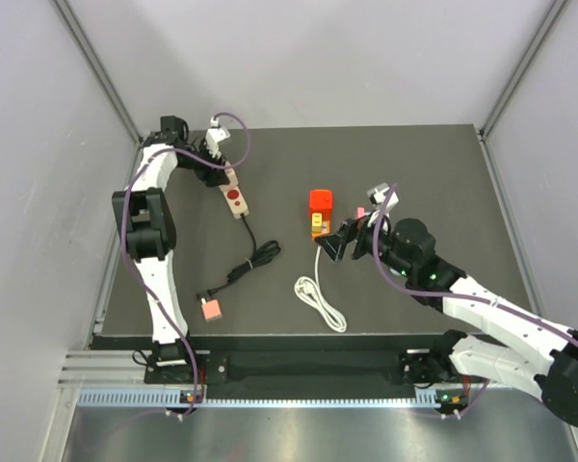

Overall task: Insert the plug
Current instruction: Insert the plug into the socket.

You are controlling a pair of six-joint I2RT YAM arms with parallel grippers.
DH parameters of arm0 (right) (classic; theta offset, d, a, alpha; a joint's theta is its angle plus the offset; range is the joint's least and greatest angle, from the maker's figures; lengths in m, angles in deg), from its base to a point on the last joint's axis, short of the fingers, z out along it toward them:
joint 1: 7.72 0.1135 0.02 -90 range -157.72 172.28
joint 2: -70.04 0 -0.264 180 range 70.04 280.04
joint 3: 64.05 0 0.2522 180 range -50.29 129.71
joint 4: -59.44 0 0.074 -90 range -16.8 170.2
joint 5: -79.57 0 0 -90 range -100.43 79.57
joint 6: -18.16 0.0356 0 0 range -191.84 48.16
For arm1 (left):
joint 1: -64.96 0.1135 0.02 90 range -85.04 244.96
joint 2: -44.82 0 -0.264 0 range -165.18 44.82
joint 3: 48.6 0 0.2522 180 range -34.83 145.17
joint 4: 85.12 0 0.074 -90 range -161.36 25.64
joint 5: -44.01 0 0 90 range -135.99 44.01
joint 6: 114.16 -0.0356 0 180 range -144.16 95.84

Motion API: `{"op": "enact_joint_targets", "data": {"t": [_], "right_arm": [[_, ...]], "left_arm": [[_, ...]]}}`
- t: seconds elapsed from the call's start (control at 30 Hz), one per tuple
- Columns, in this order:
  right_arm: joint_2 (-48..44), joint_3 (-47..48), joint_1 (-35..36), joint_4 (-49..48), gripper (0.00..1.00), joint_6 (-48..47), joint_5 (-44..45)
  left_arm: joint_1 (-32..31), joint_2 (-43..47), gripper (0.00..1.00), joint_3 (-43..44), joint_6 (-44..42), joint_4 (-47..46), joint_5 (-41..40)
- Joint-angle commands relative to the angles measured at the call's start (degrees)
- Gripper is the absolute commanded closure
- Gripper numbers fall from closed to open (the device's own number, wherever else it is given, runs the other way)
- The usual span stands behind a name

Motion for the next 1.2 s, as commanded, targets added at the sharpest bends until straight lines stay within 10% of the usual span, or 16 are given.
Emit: {"op": "enact_joint_targets", "data": {"t": [0.0, 0.33, 0.4, 0.53, 0.6, 1.03, 1.17], "right_arm": [[-1.08, 2.83, -1.17, -1.36, 0.0, -0.23, -1.16], [-2.57, 2.39, -1.44, -1.1, 0.0, 0.38, -1.6], [-2.92, 2.56, -1.44, -0.83, 0.0, 0.29, -1.6], [-4.15, 2.39, -1.53, -0.66, 0.0, 0.99, -1.6], [-4.68, 1.95, -1.44, -0.74, 0.0, 1.35, -1.6], [-8.55, 2.56, -1.44, 2.95, 0.0, -0.85, 1.39], [-8.29, 3.27, -1.44, 2.86, 0.0, -0.76, 1.22]], "left_arm": [[1.69, -8.58, 0.96, -6.34, -0.69, 3.6, -17.01], [0.98, -7.34, 0.74, -4.16, 2.83, 0.78, -18.14], [0.37, -6.73, 0.48, -2.92, 4.05, 0.69, -17.98], [0.37, -2.35, 0.43, -3.8, 7.4, -1.68, -14.91], [0.28, -0.85, 0.02, -4.94, 9.24, -2.73, -14.64], [-0.42, 12.14, 0.01, -10.82, 16.0, -11.51, -16.48], [-0.86, 16.2, 0.01, -13.73, 31.35, -18.64, -18.85]]}}
